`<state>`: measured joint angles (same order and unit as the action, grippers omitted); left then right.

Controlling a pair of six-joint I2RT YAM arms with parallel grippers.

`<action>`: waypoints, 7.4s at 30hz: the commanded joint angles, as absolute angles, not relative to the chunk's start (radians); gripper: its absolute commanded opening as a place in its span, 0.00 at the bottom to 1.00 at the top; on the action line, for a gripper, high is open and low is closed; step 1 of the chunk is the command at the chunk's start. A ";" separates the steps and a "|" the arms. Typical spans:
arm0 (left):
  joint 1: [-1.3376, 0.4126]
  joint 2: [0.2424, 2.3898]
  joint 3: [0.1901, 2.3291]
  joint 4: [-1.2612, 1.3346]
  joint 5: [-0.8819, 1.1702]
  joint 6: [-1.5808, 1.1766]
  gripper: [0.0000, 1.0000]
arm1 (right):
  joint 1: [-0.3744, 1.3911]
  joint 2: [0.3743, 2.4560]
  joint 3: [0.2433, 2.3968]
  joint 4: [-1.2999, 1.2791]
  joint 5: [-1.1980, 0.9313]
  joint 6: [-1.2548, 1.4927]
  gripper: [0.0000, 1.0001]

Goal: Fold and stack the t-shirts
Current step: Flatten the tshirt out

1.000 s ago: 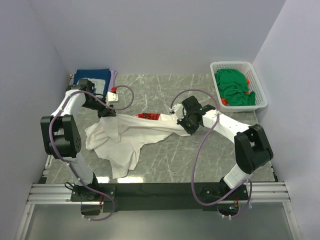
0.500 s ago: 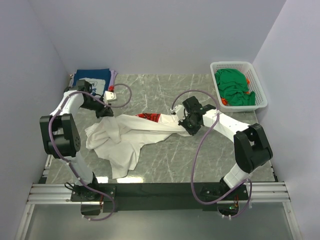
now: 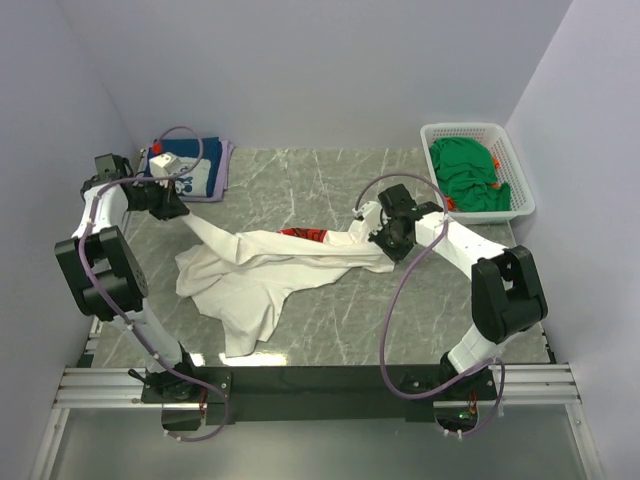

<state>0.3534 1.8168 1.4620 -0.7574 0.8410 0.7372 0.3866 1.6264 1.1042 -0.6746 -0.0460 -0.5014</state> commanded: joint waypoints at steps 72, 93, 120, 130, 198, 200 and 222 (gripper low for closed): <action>0.159 1.658 1.626 -0.747 0.655 0.805 0.01 | 0.302 1.628 1.411 -0.730 0.089 -0.548 0.00; 0.189 1.102 1.705 -0.102 0.244 0.249 0.01 | 0.267 1.210 1.936 -0.614 0.285 -0.580 0.00; 0.189 0.841 1.584 -0.394 0.416 0.494 0.01 | 0.273 0.930 1.565 -0.332 0.236 -0.865 0.00; 0.075 1.001 1.041 -0.385 0.382 0.612 0.01 | 0.281 1.152 1.076 -0.109 0.104 -0.876 0.00; 0.081 2.132 1.554 -0.581 0.150 0.149 0.13 | 0.157 2.048 1.405 -0.868 -0.034 -0.483 0.15; 0.097 2.181 1.621 -0.595 0.126 0.161 0.13 | 0.143 2.075 1.428 -0.883 -0.031 -0.485 0.15; 0.084 1.617 1.146 -0.684 0.403 0.549 0.27 | 0.147 1.770 1.279 -0.954 -0.118 -0.503 0.25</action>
